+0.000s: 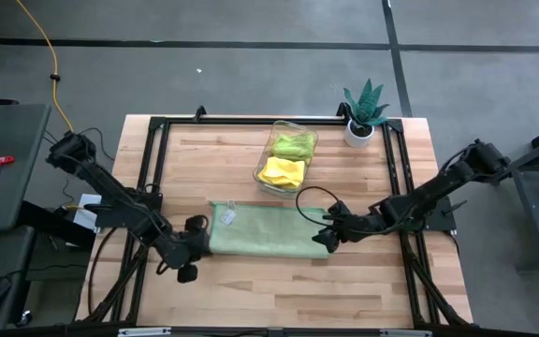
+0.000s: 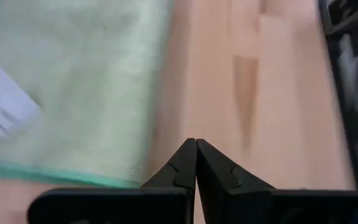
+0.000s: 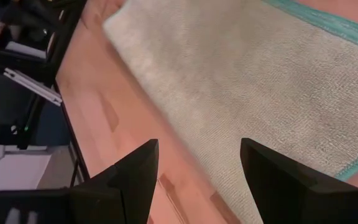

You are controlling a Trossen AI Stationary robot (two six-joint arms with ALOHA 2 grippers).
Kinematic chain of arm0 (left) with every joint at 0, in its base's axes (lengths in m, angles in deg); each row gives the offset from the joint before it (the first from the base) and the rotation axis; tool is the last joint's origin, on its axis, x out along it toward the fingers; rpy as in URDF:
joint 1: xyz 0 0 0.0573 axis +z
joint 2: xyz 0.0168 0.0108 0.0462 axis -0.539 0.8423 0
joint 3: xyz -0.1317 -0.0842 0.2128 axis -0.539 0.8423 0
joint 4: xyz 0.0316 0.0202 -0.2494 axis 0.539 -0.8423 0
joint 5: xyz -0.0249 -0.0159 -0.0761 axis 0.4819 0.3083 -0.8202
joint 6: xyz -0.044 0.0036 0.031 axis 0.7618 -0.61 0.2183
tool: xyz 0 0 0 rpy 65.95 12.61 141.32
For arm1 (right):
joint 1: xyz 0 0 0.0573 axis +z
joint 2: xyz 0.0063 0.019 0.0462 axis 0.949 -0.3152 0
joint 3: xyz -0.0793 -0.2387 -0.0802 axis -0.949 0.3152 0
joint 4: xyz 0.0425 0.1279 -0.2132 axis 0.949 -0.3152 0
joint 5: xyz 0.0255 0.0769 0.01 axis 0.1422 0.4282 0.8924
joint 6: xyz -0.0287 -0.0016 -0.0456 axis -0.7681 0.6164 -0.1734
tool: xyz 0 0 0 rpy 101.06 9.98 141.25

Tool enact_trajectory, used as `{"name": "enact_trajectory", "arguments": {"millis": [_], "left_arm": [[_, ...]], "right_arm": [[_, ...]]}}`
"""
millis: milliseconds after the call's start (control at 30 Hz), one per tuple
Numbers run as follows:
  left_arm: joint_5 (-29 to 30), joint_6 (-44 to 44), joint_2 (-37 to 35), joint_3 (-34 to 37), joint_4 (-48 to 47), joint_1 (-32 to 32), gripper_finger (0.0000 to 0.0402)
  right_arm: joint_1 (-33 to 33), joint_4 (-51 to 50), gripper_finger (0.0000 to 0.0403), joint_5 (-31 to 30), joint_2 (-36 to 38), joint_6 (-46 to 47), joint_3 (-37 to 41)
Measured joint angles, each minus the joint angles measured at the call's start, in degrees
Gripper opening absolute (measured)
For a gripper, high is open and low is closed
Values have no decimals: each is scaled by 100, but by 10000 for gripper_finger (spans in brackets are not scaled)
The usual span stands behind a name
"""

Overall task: Fold microfiber towels
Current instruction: Fold the blue towel

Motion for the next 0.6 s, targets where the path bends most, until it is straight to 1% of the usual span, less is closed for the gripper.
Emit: {"name": "enact_trajectory", "arguments": {"millis": [133,233,333,600], "left_arm": [[12,-1337,109,-123,-96,246,3],[10,-1895,249,-114,-180,347,18],[10,-2052,412,-114,-265,413,46],[-78,-2153,1017,-109,-245,434,141]], "right_arm": [[22,3,220,-8,73,-27,0],[37,-23,220,-11,71,-27,0],[35,-61,220,-44,71,-21,0],[35,-112,220,-51,69,-20,0]]}}
